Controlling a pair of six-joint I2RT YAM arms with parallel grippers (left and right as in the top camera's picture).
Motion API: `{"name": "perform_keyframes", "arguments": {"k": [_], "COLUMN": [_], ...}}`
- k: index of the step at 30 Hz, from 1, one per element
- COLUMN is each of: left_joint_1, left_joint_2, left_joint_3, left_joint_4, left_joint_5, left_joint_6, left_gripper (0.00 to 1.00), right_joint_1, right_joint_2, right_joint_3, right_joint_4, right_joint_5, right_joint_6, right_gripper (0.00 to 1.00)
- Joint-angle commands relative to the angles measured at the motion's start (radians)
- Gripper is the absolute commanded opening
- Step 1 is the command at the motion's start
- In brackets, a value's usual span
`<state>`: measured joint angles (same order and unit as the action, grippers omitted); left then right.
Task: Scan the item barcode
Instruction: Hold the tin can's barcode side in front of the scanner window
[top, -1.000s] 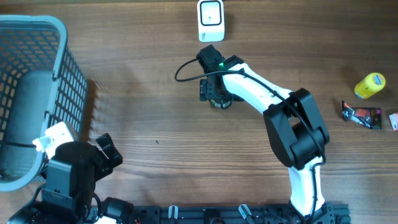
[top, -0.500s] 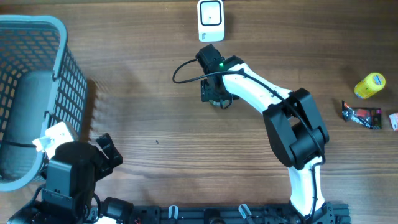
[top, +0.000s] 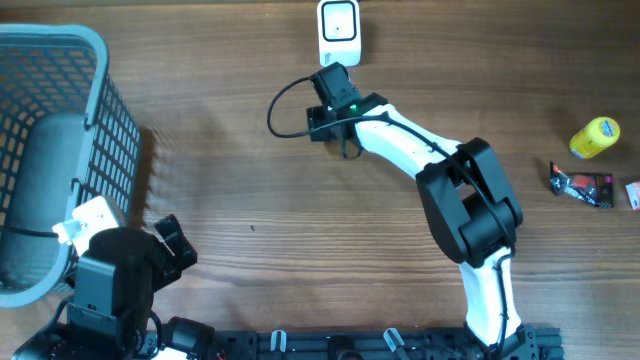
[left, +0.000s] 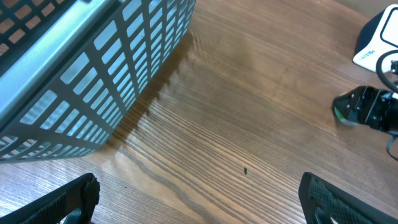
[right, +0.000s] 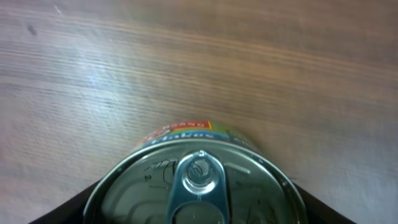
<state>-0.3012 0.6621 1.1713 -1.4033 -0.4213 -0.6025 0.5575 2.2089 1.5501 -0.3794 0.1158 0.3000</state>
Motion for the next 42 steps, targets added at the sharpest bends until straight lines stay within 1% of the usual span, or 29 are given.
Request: {"name": "perform_keyframes", "arguments": {"k": [1, 2, 6, 8, 13, 17, 22, 25, 28, 30, 34, 40, 42], "left_joint_1": [-0.003, -0.003, -0.003, -0.003, -0.003, -0.003, -0.003, -0.003, -0.003, -0.003, -0.003, -0.003, -0.003], "left_joint_2": [0.002, 0.002, 0.002, 0.002, 0.002, 0.002, 0.002, 0.002, 0.002, 0.002, 0.002, 0.002, 0.002], "left_joint_3": [-0.006, -0.009, -0.009, -0.009, -0.009, -0.009, -0.009, -0.009, -0.009, -0.009, -0.009, -0.009, -0.009], "left_joint_4": [0.000, 0.000, 0.000, 0.001, 0.004, 0.004, 0.008, 0.009, 0.011, 0.014, 0.019, 0.023, 0.022], "left_joint_5": [0.005, 0.005, 0.005, 0.005, 0.005, 0.004, -0.004, -0.011, -0.019, -0.023, -0.052, -0.053, -0.061], "left_joint_6": [0.019, 0.019, 0.019, 0.019, 0.019, 0.019, 0.019, 0.019, 0.019, 0.019, 0.019, 0.019, 0.019], "left_gripper": [1.00, 1.00, 1.00, 1.00, 1.00, 1.00, 1.00, 1.00, 1.00, 1.00, 1.00, 1.00, 1.00], "right_joint_1": [0.004, 0.004, 0.004, 0.004, 0.004, -0.002, -0.046, -0.083, -0.122, -0.138, -0.147, -0.145, -0.145], "right_joint_2": [0.026, 0.026, 0.026, 0.026, 0.026, 0.026, 0.026, 0.026, 0.028, 0.034, 0.085, 0.140, 0.159], "right_joint_3": [-0.006, -0.006, -0.006, -0.006, -0.006, -0.006, -0.006, -0.006, -0.006, -0.006, -0.006, -0.006, -0.006], "right_joint_4": [0.103, 0.143, 0.296, 0.391, 0.569, 0.663, 0.760, 0.821, 0.875, 0.911, 1.036, 1.113, 1.164], "right_joint_5": [0.085, 0.114, 0.154, 0.154, 0.166, 0.232, 0.219, 0.144, 0.106, 0.068, 0.028, 0.028, 0.028], "right_joint_6": [-0.068, -0.071, -0.176, -0.234, -0.330, -0.380, -0.375, -0.370, -0.322, -0.317, -0.316, -0.316, -0.316], "right_gripper": [0.67, 0.68, 0.70, 0.67, 0.67, 0.66, 0.66, 0.66, 0.65, 0.63, 0.60, 0.61, 0.61]}}
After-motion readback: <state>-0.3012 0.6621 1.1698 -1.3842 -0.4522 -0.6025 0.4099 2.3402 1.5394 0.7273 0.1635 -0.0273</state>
